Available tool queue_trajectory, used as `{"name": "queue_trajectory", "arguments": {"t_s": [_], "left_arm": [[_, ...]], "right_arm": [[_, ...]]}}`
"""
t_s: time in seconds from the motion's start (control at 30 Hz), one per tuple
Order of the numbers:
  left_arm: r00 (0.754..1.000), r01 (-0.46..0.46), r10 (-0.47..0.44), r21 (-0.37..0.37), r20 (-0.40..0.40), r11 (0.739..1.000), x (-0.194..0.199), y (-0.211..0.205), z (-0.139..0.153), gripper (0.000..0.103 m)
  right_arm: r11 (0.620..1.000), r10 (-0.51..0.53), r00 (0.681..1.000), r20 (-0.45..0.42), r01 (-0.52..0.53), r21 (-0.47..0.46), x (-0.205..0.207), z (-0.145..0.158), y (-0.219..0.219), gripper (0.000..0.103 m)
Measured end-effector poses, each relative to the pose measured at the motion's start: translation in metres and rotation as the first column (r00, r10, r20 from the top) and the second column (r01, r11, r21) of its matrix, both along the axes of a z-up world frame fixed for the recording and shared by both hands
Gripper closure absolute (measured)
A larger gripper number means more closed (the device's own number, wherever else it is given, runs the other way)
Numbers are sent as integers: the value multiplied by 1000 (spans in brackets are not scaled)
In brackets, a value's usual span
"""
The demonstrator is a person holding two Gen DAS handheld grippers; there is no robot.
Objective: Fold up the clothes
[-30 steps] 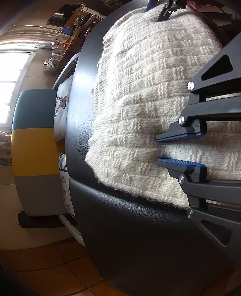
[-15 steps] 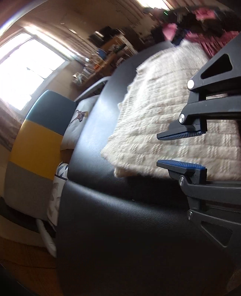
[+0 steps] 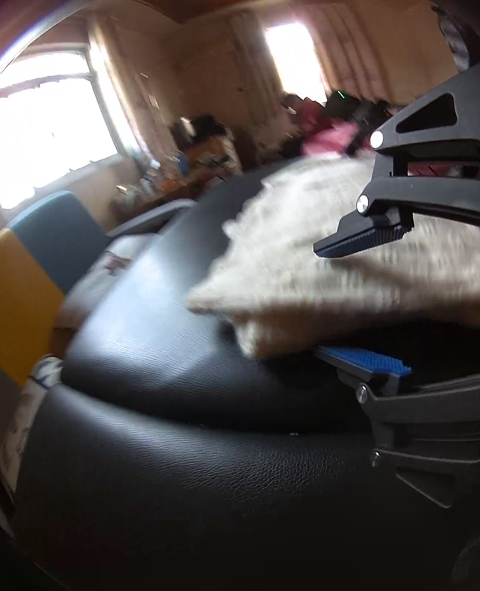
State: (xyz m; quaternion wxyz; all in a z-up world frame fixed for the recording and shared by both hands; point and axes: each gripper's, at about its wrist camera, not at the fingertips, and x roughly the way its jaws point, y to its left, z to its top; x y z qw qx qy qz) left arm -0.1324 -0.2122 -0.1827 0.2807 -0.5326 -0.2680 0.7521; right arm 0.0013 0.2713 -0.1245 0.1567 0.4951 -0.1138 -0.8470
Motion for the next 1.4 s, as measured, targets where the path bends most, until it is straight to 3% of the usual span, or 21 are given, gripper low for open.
{"name": "queue_trajectory", "arguments": {"t_s": [0.2,0.27,0.3,0.37,0.43,0.57,0.7,0.83,0.87,0.93,1.03,1.1,1.2,1.4], "left_arm": [[993,98,-99,-18,-68,995,8,12,6,51],[987,153,-153,-12,-44,988,12,25,5,61],[984,175,-175,-12,-36,984,13,31,4,74],[988,137,-138,-22,-63,990,18,36,6,79],[994,73,-72,15,-76,997,21,28,8,84],[998,-12,15,44,-65,999,23,13,9,85],[997,-53,52,-17,-64,998,17,2,16,85],[993,-65,56,-79,-107,995,13,-3,39,85],[992,-62,51,-99,-115,993,11,-5,46,85],[992,-62,45,-137,-121,989,9,-7,56,85],[991,-62,40,-177,-125,982,6,-7,69,85],[991,-64,41,-188,-124,980,7,-5,72,85],[991,-72,53,-156,-124,985,12,-2,77,85],[986,-75,71,-17,-152,997,23,20,115,85]], "right_arm": [[998,19,1000,9,-20,65,-6,-7,-8,0],[996,25,1000,11,-26,86,-8,-8,-10,0],[995,28,1000,13,-29,96,-8,-8,-11,0],[993,31,999,14,-33,115,-9,-8,-12,0],[990,46,999,22,-48,134,-10,-8,-14,0],[983,114,993,37,-118,137,-11,-1,-17,0],[970,233,972,21,-233,73,-10,23,-13,0],[930,363,932,17,-363,57,-8,33,-20,0],[920,387,922,24,-388,59,-9,32,-22,2],[899,431,901,41,-433,73,-11,29,-25,22],[863,486,871,78,-492,112,-13,21,-28,29],[839,484,863,145,-504,205,-20,2,-21,33],[825,499,855,141,-519,225,-18,-15,-3,33],[862,450,891,59,-451,231,6,-23,10,21]]}}
